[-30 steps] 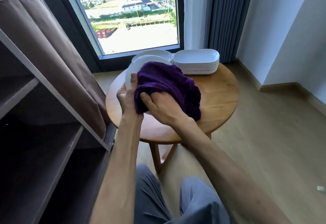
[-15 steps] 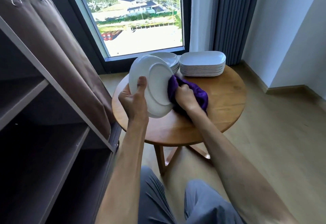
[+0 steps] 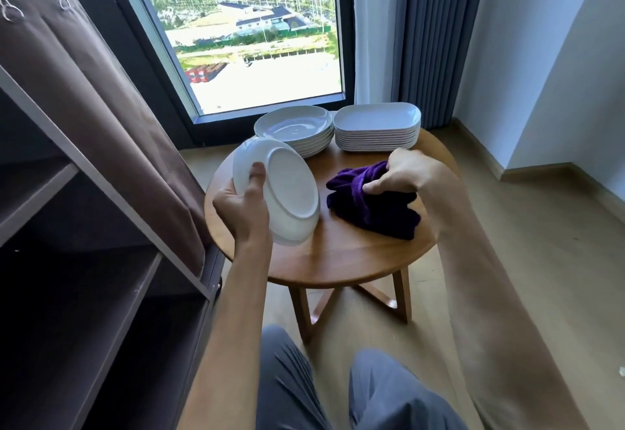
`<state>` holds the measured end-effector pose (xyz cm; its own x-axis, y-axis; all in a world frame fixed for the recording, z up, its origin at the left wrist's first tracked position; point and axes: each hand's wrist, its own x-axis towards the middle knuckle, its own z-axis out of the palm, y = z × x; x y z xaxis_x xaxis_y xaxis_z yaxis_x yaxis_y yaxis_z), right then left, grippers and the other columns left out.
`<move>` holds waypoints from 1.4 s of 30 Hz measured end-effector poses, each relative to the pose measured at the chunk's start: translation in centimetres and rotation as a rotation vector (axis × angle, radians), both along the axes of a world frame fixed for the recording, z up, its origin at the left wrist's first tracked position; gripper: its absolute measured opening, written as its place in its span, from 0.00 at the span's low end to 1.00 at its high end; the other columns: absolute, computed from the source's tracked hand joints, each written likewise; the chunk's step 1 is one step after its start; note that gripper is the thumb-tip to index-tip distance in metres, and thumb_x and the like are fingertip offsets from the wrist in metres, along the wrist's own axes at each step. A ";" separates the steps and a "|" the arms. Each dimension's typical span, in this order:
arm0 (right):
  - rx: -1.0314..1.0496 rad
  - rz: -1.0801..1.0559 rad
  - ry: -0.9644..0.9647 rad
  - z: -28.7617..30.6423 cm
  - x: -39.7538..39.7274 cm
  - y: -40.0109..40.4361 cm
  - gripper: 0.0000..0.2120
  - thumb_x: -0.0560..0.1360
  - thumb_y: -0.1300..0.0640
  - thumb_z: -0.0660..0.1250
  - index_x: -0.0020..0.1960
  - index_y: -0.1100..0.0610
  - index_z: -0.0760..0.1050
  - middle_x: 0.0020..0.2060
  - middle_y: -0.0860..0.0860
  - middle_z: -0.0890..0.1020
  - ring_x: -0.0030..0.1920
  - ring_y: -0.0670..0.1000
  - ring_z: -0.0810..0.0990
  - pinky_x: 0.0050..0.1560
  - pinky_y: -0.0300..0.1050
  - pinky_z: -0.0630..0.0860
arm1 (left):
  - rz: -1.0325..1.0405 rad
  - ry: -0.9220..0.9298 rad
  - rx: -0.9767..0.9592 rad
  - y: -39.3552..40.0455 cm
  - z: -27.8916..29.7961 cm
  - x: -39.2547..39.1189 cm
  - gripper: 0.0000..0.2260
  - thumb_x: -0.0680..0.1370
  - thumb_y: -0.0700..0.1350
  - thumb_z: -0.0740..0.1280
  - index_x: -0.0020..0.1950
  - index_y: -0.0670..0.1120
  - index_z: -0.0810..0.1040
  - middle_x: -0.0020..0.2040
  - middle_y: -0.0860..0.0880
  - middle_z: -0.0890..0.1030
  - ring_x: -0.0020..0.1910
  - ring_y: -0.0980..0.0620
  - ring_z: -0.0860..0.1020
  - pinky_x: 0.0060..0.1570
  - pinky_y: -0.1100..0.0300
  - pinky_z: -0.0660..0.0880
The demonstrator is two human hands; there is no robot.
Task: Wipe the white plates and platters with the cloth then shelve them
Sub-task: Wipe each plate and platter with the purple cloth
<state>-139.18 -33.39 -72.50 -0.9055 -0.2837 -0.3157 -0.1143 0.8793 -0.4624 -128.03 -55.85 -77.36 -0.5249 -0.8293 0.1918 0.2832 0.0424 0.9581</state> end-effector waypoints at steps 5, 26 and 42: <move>-0.256 -0.249 0.516 -0.3 -0.2 -0.7 0.16 0.65 0.43 0.81 0.43 0.50 0.80 0.39 0.50 0.79 0.54 0.56 0.81 0.49 0.47 0.75 | 0.018 -0.017 0.024 0.5 -0.1 -0.5 0.08 0.75 0.51 0.76 0.40 0.48 0.84 0.33 0.55 0.84 0.34 0.57 0.82 0.38 0.58 0.80; -1.151 -0.152 0.388 -0.1 -0.6 -7.3 0.09 0.70 0.47 0.77 0.47 0.49 0.81 0.37 0.43 0.83 0.40 0.44 0.80 0.45 0.41 0.76 | -0.234 0.071 -0.083 4.9 1.2 -0.3 0.06 0.76 0.48 0.74 0.40 0.58 0.88 0.37 0.53 0.85 0.38 0.54 0.83 0.37 0.59 0.81; -1.502 -0.649 -0.434 -8.5 1.8 -9.4 0.09 0.73 0.50 0.74 0.48 0.54 0.81 0.41 0.50 0.87 0.40 0.48 0.87 0.38 0.40 0.81 | 0.040 0.229 -0.088 4.5 2.4 -2.4 0.06 0.73 0.55 0.74 0.38 0.56 0.84 0.36 0.59 0.84 0.39 0.61 0.81 0.38 0.62 0.78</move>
<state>-137.39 -42.84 -81.04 -0.9099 -0.1857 -0.3708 0.4131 -0.4857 -0.7704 -130.45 -51.30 -75.00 -0.4269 -0.8233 0.3741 0.4887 0.1380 0.8615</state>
